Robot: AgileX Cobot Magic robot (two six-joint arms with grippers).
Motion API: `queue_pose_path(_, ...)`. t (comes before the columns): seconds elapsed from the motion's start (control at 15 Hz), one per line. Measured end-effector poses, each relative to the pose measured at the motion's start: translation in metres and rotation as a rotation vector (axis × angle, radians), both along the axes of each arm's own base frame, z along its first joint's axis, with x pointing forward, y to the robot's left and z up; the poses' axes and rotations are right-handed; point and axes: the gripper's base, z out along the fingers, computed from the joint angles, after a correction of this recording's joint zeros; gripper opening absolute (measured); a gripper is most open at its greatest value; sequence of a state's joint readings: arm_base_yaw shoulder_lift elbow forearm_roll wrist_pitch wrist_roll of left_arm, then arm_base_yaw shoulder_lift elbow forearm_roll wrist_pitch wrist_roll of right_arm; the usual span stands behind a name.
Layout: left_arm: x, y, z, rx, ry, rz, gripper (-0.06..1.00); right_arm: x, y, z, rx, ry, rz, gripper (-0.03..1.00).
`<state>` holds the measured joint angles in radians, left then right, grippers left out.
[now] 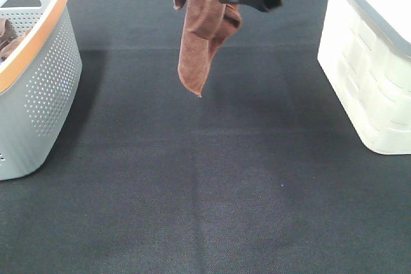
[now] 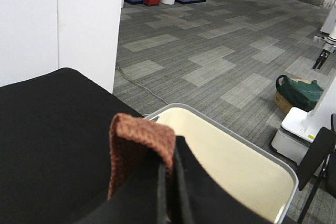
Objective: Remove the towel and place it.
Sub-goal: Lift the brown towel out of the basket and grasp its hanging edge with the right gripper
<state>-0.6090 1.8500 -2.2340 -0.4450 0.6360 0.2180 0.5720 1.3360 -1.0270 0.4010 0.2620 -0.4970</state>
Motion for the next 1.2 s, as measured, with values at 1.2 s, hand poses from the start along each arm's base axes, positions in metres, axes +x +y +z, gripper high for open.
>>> queue_pose_path(1.2,-0.002,-0.004,0.0,0.012,-0.011,-0.003,0.0,0.016,0.014,-0.017,0.142,0.153,-0.123,0.84)
